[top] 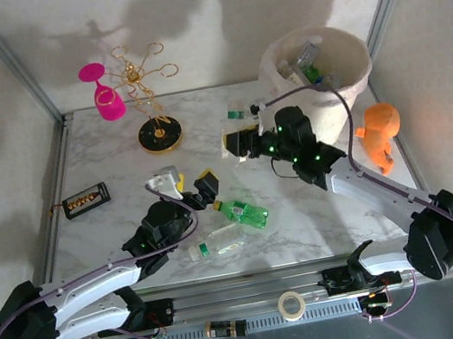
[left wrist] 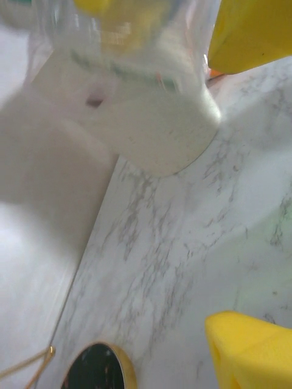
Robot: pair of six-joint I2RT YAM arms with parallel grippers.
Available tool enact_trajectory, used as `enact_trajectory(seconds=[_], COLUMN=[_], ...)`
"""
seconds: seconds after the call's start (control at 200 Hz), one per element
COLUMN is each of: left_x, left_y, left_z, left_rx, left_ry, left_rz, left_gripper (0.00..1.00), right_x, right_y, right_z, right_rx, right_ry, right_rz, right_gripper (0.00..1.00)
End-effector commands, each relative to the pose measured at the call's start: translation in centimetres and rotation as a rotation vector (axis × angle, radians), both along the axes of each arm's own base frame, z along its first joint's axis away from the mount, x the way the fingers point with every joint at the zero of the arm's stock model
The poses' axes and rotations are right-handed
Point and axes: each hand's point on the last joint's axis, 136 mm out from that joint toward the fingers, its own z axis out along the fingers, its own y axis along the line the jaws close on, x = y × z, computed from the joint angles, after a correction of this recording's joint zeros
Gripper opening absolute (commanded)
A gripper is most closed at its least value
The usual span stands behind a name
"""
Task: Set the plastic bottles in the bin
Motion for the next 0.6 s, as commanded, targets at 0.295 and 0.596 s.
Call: enact_trajectory(seconds=[0.295, 0.596], left_x=[1.0, 0.2], left_y=[3.9, 4.3], left_z=[-2.2, -4.5], left_rx=[-0.197, -0.229], left_ry=[0.088, 0.149], left_rz=[0.085, 0.08], left_gripper=[1.0, 1.0], right_x=[6.4, 10.6], right_y=[-10.5, -19.2], right_z=[12.0, 13.9], right_rx=[-0.169, -0.132], right_ry=[-0.252, -0.235], right_rz=[-0.37, -0.573], right_gripper=[0.44, 0.44])
